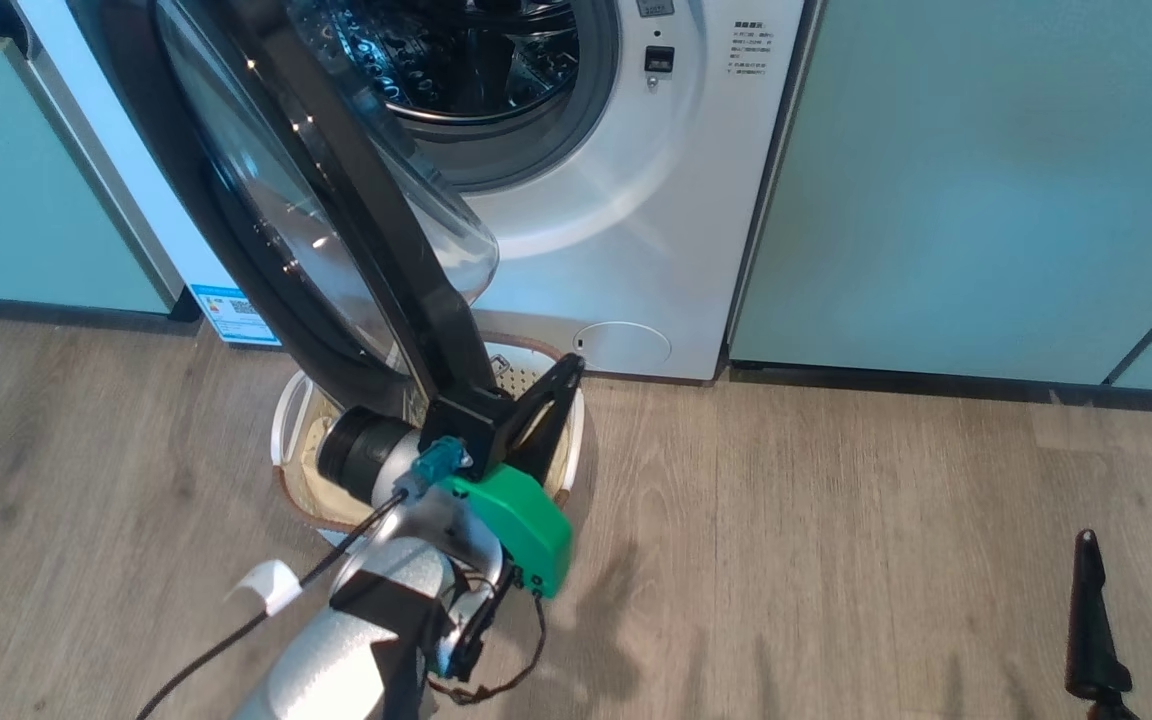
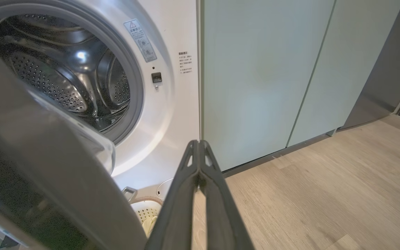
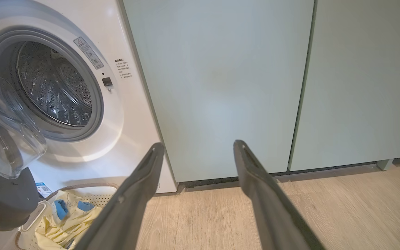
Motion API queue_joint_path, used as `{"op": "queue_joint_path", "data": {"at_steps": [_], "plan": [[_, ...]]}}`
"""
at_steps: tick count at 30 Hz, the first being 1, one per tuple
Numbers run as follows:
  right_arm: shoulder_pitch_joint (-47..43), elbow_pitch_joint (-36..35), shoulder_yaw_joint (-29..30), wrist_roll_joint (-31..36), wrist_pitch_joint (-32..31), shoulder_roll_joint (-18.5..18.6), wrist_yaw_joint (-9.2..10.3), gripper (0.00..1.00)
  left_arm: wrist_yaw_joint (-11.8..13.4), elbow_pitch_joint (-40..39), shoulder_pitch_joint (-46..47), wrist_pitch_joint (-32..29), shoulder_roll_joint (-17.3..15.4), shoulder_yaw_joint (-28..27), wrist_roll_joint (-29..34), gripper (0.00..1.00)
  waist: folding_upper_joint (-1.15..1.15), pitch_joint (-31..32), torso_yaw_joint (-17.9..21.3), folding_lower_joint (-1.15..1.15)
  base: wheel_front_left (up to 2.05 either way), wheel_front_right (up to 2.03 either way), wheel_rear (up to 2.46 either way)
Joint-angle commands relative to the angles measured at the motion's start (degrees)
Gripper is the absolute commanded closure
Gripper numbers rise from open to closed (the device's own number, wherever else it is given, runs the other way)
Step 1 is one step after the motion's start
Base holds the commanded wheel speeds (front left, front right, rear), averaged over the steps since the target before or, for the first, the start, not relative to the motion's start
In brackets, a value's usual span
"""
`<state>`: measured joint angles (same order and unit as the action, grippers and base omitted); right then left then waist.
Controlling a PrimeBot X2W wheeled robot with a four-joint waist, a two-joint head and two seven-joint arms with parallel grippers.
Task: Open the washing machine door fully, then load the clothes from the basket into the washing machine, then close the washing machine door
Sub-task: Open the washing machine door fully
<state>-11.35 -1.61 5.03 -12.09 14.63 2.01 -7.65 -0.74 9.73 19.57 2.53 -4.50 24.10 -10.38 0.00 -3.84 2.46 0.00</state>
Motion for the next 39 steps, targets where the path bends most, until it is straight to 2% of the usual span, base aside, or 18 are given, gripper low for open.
{"op": "queue_joint_path", "data": {"at_steps": [1,24,30,39], "plan": [[2.15,-1.61,-1.25,-0.11,0.37,0.87,0.16,0.00,0.52,-1.03,3.26,0.49,-1.07,-2.56,-0.46,1.00,0.00,-0.03,0.05,0.00,0.00,0.00,0.00],[2.68,-1.48,-0.84,0.16,0.37,0.87,0.16,0.00,2.08,4.22,5.35,1.64,-2.66,-4.37,-2.14,1.00,0.00,-0.99,-0.62,0.00,0.00,0.00,0.00],[2.72,-1.50,-0.49,0.09,0.37,0.87,0.16,0.00,2.46,4.08,5.05,1.46,-2.50,-4.31,-2.71,1.00,0.00,-1.31,-1.96,0.00,0.00,0.00,0.00],[3.31,-1.45,-0.23,0.34,0.37,0.87,0.16,0.00,3.41,3.30,3.70,2.02,-2.23,-3.81,-3.20,1.00,0.00,-2.23,-6.44,0.00,0.00,0.00,0.00]]}}
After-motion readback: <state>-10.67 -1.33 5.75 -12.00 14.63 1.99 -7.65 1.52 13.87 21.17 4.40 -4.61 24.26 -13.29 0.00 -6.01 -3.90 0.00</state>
